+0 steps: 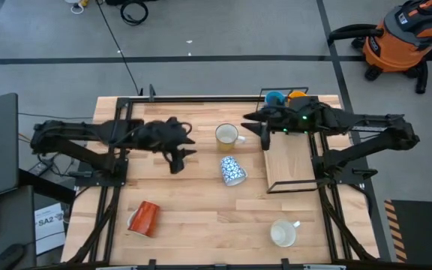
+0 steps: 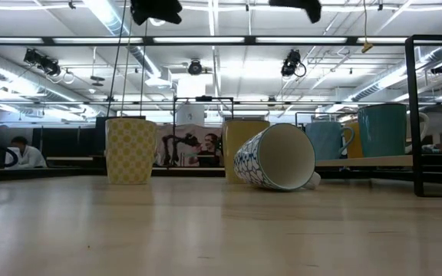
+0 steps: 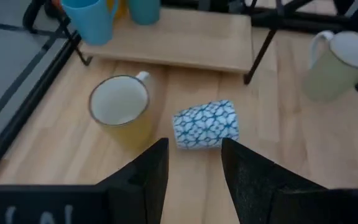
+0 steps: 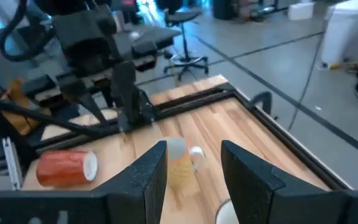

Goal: Place coffee mugs
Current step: Put the yellow white mug on the shelf

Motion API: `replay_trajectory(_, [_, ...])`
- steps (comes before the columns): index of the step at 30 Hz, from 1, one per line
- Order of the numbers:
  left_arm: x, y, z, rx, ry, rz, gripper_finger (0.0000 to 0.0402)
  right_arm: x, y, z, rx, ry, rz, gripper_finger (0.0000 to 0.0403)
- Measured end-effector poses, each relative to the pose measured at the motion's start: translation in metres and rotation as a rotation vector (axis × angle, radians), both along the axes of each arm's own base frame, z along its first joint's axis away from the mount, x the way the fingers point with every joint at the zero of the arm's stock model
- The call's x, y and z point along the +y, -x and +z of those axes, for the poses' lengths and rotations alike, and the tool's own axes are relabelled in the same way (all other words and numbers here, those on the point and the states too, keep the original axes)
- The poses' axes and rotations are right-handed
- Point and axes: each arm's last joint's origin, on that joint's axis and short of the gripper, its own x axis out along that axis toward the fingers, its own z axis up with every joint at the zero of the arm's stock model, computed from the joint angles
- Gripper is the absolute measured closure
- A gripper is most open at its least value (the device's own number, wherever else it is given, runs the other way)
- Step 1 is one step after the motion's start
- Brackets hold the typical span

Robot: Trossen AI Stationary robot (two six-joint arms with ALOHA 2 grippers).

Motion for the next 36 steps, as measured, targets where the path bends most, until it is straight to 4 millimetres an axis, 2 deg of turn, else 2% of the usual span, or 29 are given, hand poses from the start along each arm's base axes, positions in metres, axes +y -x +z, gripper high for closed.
replay_trajectory(9, [-0.019, 0.004, -0.059, -0.099, 0.009, -0.009, 0.0246, -0.04, -0.04, -0.027, 0.164, 0.044, -0.061, 0.0246])
replay_trajectory(15, [-0.021, 0.006, -0.087, -0.122, 0.034, -0.005, 0.0246, -0.06, -0.064, -0.05, 0.273, 0.133, -0.033, 0.0247])
replay_trajectory(20, [-0.021, 0.009, -0.095, -0.1, 0.05, 0.008, 0.0246, -0.08, -0.077, -0.077, 0.382, 0.157, -0.043, 0.0247])
replay_trajectory(26, [-0.021, 0.009, -0.096, -0.102, 0.05, 0.008, 0.0246, -0.1, -0.086, -0.105, 0.469, 0.121, -0.077, 0.0247])
replay_trajectory(36, [-0.02, 0.008, -0.096, -0.104, 0.05, 0.008, 0.0246, -0.111, -0.092, -0.128, 0.524, 0.061, -0.033, 0.0247])
